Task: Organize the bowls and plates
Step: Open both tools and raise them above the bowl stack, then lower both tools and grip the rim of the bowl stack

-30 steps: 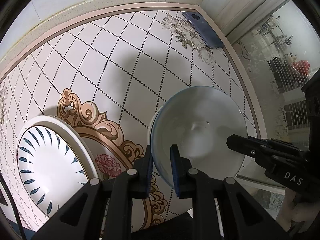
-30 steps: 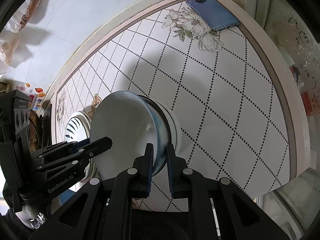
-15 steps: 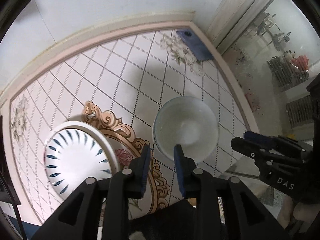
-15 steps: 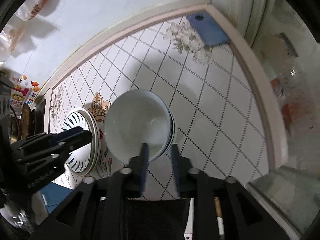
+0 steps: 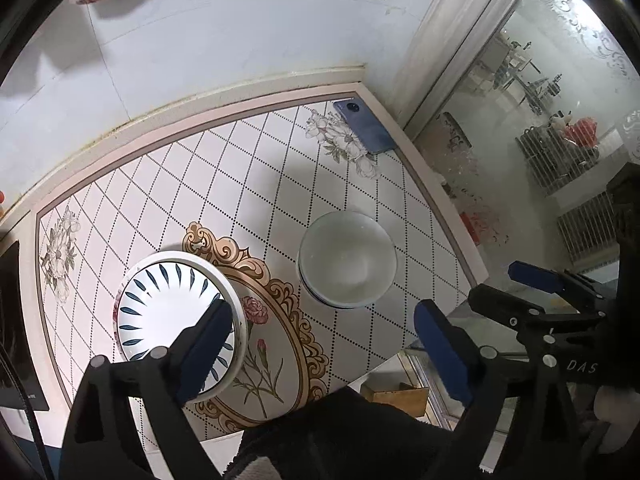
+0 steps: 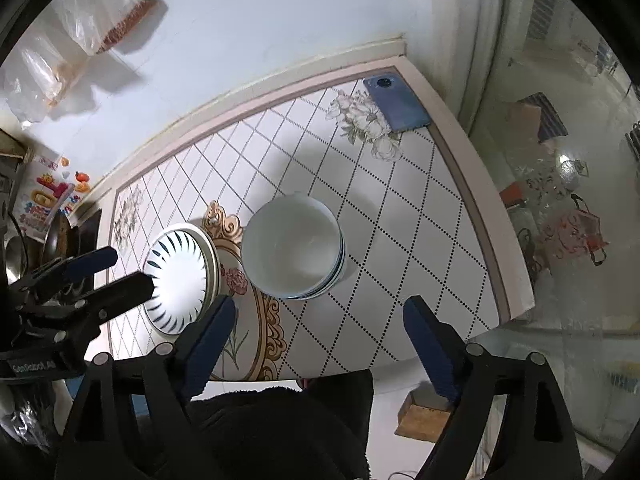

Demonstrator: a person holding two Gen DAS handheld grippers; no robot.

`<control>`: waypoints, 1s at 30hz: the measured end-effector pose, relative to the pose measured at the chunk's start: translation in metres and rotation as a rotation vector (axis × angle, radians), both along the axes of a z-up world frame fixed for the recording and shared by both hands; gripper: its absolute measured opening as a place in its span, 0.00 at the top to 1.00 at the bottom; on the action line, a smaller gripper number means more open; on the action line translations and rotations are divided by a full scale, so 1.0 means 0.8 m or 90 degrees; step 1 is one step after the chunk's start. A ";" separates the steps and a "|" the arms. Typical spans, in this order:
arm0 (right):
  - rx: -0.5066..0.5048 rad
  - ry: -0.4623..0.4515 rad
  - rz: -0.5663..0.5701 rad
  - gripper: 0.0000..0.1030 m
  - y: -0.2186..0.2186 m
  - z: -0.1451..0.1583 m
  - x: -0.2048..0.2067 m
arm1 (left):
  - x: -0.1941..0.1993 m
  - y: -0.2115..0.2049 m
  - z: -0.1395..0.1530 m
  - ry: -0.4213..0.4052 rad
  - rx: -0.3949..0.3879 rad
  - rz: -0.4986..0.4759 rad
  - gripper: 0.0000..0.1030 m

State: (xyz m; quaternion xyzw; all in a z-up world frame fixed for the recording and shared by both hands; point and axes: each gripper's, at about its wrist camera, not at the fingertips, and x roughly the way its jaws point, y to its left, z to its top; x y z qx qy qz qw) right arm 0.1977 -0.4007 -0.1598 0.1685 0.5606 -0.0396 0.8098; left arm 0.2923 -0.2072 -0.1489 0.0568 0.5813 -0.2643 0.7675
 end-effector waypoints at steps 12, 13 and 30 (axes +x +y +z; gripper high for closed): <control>0.016 -0.026 -0.022 0.11 -0.011 0.003 -0.006 | 0.012 -0.016 -0.021 -0.006 0.010 0.009 0.10; 0.021 -0.025 -0.026 0.11 -0.014 -0.002 -0.004 | 0.016 -0.018 -0.027 -0.004 0.009 0.010 0.10; 0.287 0.011 -0.084 0.11 -0.056 -0.198 0.067 | 0.115 -0.043 -0.214 0.233 -0.035 0.069 0.10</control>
